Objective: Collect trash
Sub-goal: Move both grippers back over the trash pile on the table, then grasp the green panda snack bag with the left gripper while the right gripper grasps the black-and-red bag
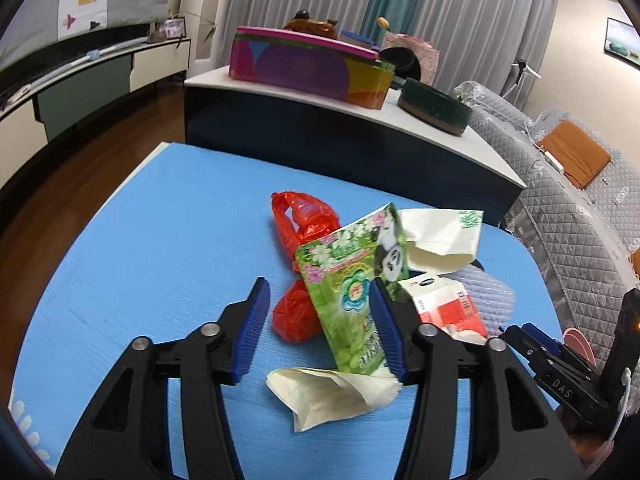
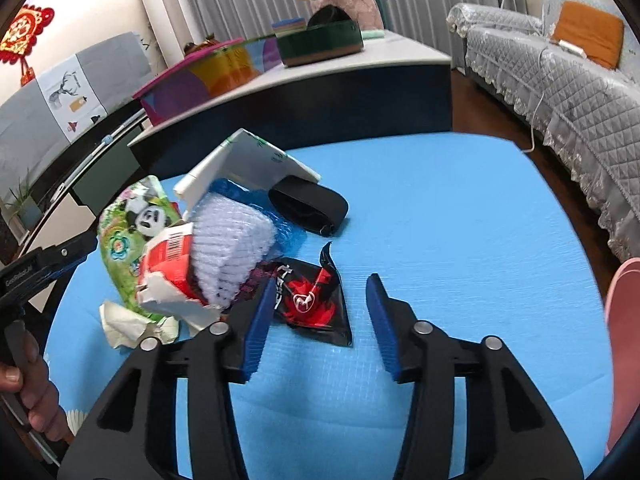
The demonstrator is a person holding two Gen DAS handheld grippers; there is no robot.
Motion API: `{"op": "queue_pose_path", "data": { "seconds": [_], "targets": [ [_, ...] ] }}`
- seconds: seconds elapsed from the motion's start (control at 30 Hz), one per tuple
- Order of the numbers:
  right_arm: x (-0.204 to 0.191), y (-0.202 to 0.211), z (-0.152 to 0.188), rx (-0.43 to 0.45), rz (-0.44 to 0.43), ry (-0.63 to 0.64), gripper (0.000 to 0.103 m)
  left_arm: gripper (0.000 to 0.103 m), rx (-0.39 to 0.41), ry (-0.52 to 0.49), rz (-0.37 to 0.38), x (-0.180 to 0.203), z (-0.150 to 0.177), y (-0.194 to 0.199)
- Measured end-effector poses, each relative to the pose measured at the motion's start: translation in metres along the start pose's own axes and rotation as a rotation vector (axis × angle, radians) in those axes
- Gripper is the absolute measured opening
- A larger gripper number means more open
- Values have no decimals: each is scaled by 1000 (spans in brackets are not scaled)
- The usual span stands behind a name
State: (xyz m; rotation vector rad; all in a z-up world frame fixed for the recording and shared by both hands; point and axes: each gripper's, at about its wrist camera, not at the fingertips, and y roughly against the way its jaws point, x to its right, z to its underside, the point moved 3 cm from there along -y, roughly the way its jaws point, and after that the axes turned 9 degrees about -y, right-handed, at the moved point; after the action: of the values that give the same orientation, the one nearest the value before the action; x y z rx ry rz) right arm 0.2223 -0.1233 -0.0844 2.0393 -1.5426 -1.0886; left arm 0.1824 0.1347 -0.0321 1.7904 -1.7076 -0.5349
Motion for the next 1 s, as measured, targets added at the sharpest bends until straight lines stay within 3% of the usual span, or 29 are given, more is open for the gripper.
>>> {"op": "queue_pose_path", "data": {
  "seconds": [0.13,0.57,0.7,1.0],
  "targets": [
    [0,-12,-1,-29,-5,-1,56,53,-24,17,4,-3,1,-10],
    [-4,-29,0,-89,-6,39,55,53,-54,26,69,11,-1,-26],
    [-5,-29,3,-98,-16,50,36,43,-39,7,75,17,-3,-23],
    [-2,-13,0,-72,-7,55,33,20,-4,-24,99,26,-11,-11]
  ]
}}
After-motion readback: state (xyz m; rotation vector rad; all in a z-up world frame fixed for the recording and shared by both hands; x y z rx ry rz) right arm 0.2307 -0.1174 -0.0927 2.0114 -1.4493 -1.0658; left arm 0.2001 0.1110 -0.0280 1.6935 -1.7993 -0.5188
